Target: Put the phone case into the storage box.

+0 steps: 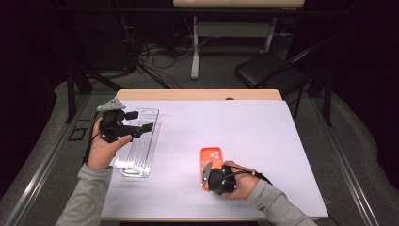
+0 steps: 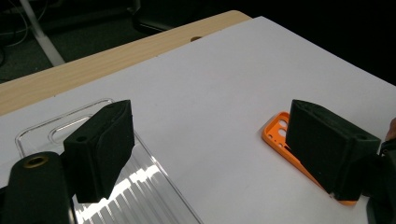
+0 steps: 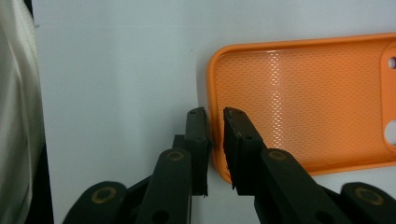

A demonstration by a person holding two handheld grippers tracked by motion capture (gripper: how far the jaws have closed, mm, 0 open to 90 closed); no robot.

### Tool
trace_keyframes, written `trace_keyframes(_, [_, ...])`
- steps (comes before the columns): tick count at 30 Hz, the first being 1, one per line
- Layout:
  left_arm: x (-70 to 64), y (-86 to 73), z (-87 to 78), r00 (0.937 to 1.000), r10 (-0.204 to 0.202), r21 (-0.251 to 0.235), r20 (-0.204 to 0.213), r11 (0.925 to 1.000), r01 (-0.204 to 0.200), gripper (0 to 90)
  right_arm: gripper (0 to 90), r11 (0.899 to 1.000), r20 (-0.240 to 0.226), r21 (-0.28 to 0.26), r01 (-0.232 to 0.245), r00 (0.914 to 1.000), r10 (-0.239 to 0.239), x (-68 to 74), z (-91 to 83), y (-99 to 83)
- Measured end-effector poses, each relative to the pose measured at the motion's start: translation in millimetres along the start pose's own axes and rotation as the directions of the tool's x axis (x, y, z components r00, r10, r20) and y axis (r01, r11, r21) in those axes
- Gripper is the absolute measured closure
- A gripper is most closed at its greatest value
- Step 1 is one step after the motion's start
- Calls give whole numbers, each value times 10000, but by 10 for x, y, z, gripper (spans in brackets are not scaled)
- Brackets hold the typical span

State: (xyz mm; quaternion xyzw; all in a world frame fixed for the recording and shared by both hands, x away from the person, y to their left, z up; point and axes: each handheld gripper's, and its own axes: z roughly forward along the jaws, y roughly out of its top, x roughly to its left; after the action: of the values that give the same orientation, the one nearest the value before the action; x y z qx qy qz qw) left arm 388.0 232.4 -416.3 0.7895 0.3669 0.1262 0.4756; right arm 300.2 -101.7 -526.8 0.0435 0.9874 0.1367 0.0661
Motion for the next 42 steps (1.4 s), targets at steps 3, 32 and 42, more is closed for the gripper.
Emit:
trace_keyframes(3, [-1,-1,5,10000,13,2,-13,10000,-13,157,810,10000,-42,16,-18,10000,18,2,6,-2])
trace_keyframes(32, [15,-11,25,10000,-31,72,26,10000,31,157,881,9981,-90,17,618,9980,-618,-13,18,-27])
trace_keyframes(42, [26,-12,18,10000,-33,71,27,10000,33,157,885,9971,-187,-32,754,9970,-754,-21,16,-33])
